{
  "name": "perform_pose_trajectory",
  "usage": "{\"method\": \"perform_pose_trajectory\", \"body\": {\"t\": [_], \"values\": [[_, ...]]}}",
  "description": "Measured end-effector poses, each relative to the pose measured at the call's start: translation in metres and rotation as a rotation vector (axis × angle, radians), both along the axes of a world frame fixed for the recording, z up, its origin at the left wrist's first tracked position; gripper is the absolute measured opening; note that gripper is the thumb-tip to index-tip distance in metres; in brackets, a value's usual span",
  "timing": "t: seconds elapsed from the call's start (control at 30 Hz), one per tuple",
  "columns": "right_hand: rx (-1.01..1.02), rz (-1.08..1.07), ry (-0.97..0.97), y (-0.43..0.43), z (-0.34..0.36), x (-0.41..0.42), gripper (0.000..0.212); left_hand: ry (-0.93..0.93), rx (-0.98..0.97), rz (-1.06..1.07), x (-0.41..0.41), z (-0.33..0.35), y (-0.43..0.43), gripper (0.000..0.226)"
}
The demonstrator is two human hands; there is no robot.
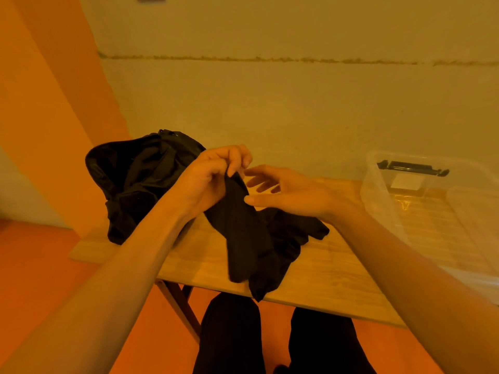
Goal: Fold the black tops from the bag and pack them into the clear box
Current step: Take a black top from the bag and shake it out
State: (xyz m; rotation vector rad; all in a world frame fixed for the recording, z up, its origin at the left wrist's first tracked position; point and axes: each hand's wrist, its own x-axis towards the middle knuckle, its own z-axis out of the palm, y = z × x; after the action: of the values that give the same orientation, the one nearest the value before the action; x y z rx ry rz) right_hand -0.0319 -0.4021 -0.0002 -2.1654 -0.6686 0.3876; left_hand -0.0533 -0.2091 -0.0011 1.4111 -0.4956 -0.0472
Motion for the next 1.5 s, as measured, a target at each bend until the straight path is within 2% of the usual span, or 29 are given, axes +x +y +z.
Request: {"method": "perform_pose_trajectory", "body": {"t": [0.07, 0.13, 0.17, 0.23, 0.3, 0.37, 0.43, 0.53, 0.6, 0.7, 0.8, 0.87, 0.9, 0.97, 1.07, 1.17, 1.23, 1.37, 1.5], "values": [[0.0, 0.051, 0.027, 0.008, -0.009, 0.005, 0.028, -0.017, -0.009, 0.003, -0.002, 0.005, 0.006, 0.027], [-0.13, 0.051, 0.048, 0.004, -0.022, 0.015, 0.018, -0.054, 0.037, 0.001, -0.004, 0.007, 0.018, 0.023], [-0.212, -0.016, 0.033, -0.003, -0.034, 0.023, 0.018, -0.076, 0.103, 0.012, -0.003, 0.005, 0.023, 0.02], [-0.318, -0.287, -0.038, -0.021, -0.067, 0.042, 0.024, -0.076, 0.241, 0.032, -0.003, -0.006, 0.032, 0.012], [-0.438, -0.547, -0.115, -0.036, -0.099, 0.05, 0.037, -0.032, 0.375, 0.033, 0.0, -0.021, 0.037, 0.014], [-0.576, -0.64, -0.123, -0.045, -0.124, 0.051, 0.052, 0.042, 0.545, 0.043, 0.007, -0.04, 0.036, 0.019], [-0.611, -0.708, -0.112, -0.05, -0.141, 0.051, 0.053, 0.139, 0.686, 0.098, 0.02, -0.06, 0.028, 0.023], [-0.394, -0.827, -0.11, -0.055, -0.153, 0.056, 0.024, 0.213, 0.86, 0.136, 0.038, -0.084, 0.012, 0.02], [-0.14, -0.862, -0.057, -0.056, -0.148, 0.058, 0.018, 0.189, 0.892, 0.128, 0.05, -0.095, 0.001, 0.019], [0.241, -0.813, 0.019, -0.055, -0.13, 0.048, 0.014, 0.159, 0.869, 0.144, 0.068, -0.099, -0.022, 0.038], [0.265, -0.678, 0.048, -0.057, -0.121, 0.034, 0.011, 0.164, 0.848, 0.095, 0.091, -0.106, -0.055, 0.049], [0.25, -0.62, 0.133, -0.061, -0.121, 0.029, 0.005, 0.123, 0.935, 0.025, 0.104, -0.111, -0.074, 0.054], [0.255, -0.63, 0.187, -0.064, -0.121, 0.028, 0.012, 0.085, 0.998, -0.007, 0.108, -0.115, -0.08, 0.053], [0.255, -0.705, 0.251, -0.069, -0.122, 0.029, 0.026, -0.001, 1.033, 0.028, 0.112, -0.126, -0.087, 0.034], [0.101, -0.84, 0.102, -0.08, -0.124, 0.033, 0.015, -0.011, 0.82, 0.209, 0.109, -0.133, -0.083, 0.006], [0.009, -0.866, -0.157, -0.079, -0.115, 0.035, 0.005, 0.07, 0.482, 0.32, 0.102, -0.125, -0.067, 0.007], [0.06, -0.889, -0.28, -0.073, -0.103, 0.039, 0.008, 0.136, 0.311, 0.409, 0.097, -0.114, -0.054, 0.012], [0.28, -0.912, -0.383, -0.06, -0.071, 0.054, 0.007, 0.209, 0.012, 0.578, 0.091, -0.086, -0.018, 0.019], [0.336, -0.882, -0.446, -0.056, -0.049, 0.065, 0.006, 0.283, -0.223, 0.547, 0.08, -0.057, 0.01, 0.029]]}}
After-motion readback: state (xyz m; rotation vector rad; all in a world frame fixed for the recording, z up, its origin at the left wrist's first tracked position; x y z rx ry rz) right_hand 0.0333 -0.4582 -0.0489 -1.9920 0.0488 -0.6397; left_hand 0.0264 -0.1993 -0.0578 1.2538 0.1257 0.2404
